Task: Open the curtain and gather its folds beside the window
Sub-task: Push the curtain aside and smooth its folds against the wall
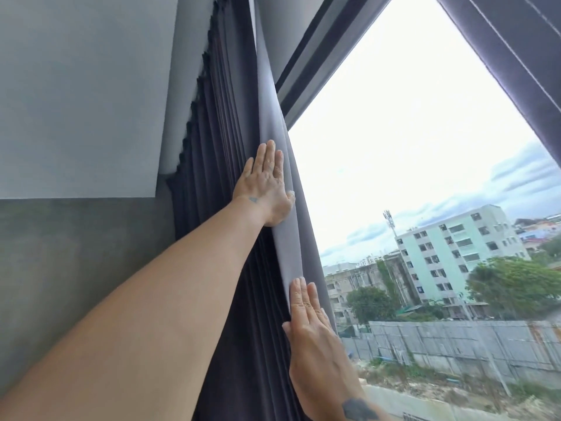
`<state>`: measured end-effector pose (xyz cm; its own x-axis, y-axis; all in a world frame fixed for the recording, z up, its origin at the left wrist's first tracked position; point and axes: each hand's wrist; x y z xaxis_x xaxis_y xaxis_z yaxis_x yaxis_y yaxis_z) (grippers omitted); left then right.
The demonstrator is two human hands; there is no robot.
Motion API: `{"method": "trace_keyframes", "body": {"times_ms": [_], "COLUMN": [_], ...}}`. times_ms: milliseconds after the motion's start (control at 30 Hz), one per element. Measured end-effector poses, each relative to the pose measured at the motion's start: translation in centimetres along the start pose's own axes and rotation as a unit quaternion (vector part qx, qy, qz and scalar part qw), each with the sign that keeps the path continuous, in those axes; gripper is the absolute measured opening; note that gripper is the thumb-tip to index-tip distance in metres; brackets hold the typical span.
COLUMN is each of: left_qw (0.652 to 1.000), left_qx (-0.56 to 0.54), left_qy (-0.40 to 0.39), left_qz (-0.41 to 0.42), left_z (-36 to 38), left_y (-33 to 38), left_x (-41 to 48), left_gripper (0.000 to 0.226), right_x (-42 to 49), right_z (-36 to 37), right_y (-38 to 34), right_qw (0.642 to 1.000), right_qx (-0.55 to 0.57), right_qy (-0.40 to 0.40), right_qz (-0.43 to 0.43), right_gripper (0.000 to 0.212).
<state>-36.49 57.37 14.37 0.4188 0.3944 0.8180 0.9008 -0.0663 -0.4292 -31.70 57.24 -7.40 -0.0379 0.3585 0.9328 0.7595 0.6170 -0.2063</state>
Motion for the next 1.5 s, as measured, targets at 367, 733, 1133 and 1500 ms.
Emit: {"method": "trace_keyframes", "body": {"times_ms": [367,733,1133,1500], "left_qw": [1.000,0.999,0.999,0.999], "left_qx": [0.014,0.027,0.002,-0.002], "left_qy": [0.019,0.019,-0.014,-0.001], "left_qz": [0.001,-0.021,-0.050,-0.044], "left_z": [7.9,21.0,28.6,31.9], "left_y": [-3.8,-8.9,-11.9,-14.2], "left_x": [1.9,5.1,6.1,7.0], "left_gripper": [0.070,0.073,0.072,0.072], "right_x": [3.2,7.7,9.9,11.6], "right_z": [8.0,20.8,27.1,31.1], "right_y": [2.3,6.8,9.5,9.9], "right_qw": [1.000,0.999,0.999,1.000], "right_qx": [-0.004,0.030,0.024,0.003], "right_qy": [0.013,0.040,0.026,0.013], "right_qz": [-0.005,0.006,0.008,0.008], "right_gripper": [0.047,0.060,0.067,0.056]}}
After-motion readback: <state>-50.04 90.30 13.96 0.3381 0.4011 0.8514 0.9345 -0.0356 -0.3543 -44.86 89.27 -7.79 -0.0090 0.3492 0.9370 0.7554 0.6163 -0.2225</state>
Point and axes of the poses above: each hand's wrist, its own x-axis towards the middle knuckle, its own z-axis out of the palm, y = z × x, and after that the axes turned 1 degree about -z, right-handed
